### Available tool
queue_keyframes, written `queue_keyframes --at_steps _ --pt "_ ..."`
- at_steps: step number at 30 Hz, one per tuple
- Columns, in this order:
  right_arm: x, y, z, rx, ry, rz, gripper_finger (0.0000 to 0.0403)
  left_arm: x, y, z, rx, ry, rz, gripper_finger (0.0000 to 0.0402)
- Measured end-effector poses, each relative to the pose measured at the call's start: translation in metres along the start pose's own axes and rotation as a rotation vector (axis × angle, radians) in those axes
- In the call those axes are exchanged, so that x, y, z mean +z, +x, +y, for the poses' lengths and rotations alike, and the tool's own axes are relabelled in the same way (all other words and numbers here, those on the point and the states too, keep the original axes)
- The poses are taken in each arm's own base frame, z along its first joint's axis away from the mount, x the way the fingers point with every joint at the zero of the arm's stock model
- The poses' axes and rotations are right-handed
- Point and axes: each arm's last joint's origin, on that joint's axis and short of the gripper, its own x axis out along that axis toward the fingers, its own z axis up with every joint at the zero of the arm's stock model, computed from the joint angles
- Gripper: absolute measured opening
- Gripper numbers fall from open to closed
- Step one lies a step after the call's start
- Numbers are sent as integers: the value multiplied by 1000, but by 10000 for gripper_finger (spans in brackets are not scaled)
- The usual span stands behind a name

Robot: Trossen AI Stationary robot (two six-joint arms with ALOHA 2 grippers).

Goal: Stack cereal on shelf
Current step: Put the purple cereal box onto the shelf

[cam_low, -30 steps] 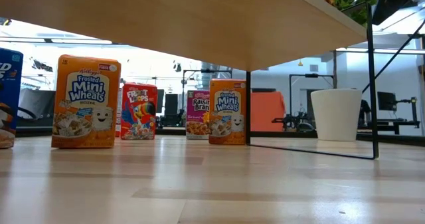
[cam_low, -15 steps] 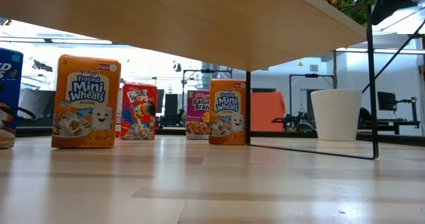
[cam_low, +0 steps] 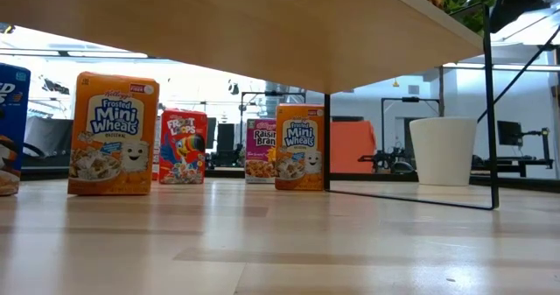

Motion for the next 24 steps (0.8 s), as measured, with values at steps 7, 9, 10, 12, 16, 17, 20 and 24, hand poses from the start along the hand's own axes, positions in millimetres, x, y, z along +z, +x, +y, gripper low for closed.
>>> queue_keyframes --at_steps 7,9,10,12,16,17,20,24 --pt "1 1 -1 -7 -4 2 274 2 40 59 11 65 96 213" --pt "1 1 -2 -10 -6 5 274 -2 54 75 50 76 129 247" --pt "1 1 -2 -11 -7 6 274 -4 61 82 67 82 154 261" --pt "1 1 -2 -13 -9 8 274 -10 73 92 76 92 193 286" --pt "-1 1 -4 -32 -22 23 274 -15 92 102 106 98 257 311" --pt "-1 1 -5 -36 -24 26 274 -15 95 102 107 110 268 312" --pt "-1 1 -6 -45 -36 32 274 -11 108 100 102 141 347 313" --pt "-2 1 -7 -54 -54 39 274 1 122 95 94 205 527 313"
